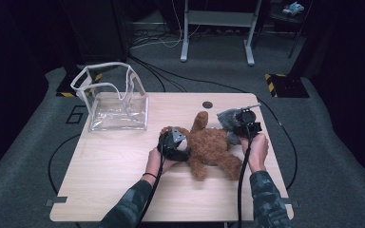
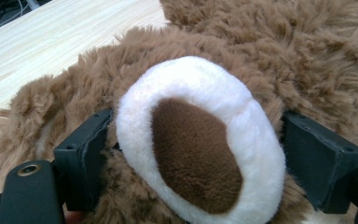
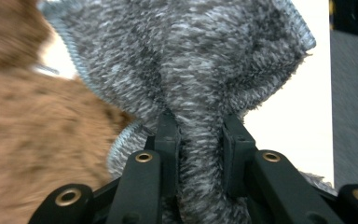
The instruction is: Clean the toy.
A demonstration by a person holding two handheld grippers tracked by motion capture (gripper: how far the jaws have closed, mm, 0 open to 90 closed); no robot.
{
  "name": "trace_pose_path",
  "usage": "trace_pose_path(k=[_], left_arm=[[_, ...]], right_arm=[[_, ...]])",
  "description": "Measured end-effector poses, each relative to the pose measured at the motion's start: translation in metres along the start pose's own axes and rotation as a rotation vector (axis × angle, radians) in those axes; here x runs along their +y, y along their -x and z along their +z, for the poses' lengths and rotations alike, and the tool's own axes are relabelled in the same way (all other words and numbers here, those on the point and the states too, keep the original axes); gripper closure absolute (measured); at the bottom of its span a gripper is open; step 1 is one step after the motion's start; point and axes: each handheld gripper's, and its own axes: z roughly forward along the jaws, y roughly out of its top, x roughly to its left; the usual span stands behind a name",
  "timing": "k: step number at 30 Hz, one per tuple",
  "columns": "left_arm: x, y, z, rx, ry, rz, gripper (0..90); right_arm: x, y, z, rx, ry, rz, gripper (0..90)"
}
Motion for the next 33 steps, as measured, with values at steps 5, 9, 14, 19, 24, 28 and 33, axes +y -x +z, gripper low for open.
trace_pose_path(k=[5, 9, 14, 19, 24, 28, 33], left_arm=[[0.000, 0.001, 0.000, 0.004, 0.002, -0.001, 16.4], [-0.001, 0.001, 0.000, 0.008, 0.003, -0.002, 16.5], [-0.002, 0.002, 0.001, 0.007, 0.013, -0.021, 16.7], [-0.002, 0.002, 0.001, 0.013, 0.012, -0.016, 16.8], [-0.002, 0.003, 0.001, 0.018, 0.012, -0.007, 16.8], [-0.003, 0.005, 0.001, 0.024, 0.015, -0.012, 16.8], [-0.003, 0.005, 0.001, 0.034, 0.022, -0.012, 16.8]], right_arm=[[0.002, -0.016, -0.017, 0.146, 0.075, -0.009, 72.0], [-0.001, -0.022, 0.001, 0.099, 0.012, -0.037, 72.0], [-0.009, -0.008, 0.012, 0.035, -0.031, -0.023, 72.0], [-0.006, -0.008, -0.015, 0.075, 0.043, -0.003, 71.9], [0.002, -0.038, -0.039, 0.190, 0.111, -0.061, 71.4], [0.006, -0.077, -0.038, 0.276, 0.109, -0.144, 70.6], [0.003, -0.118, -0.014, 0.278, 0.038, -0.247, 70.4]])
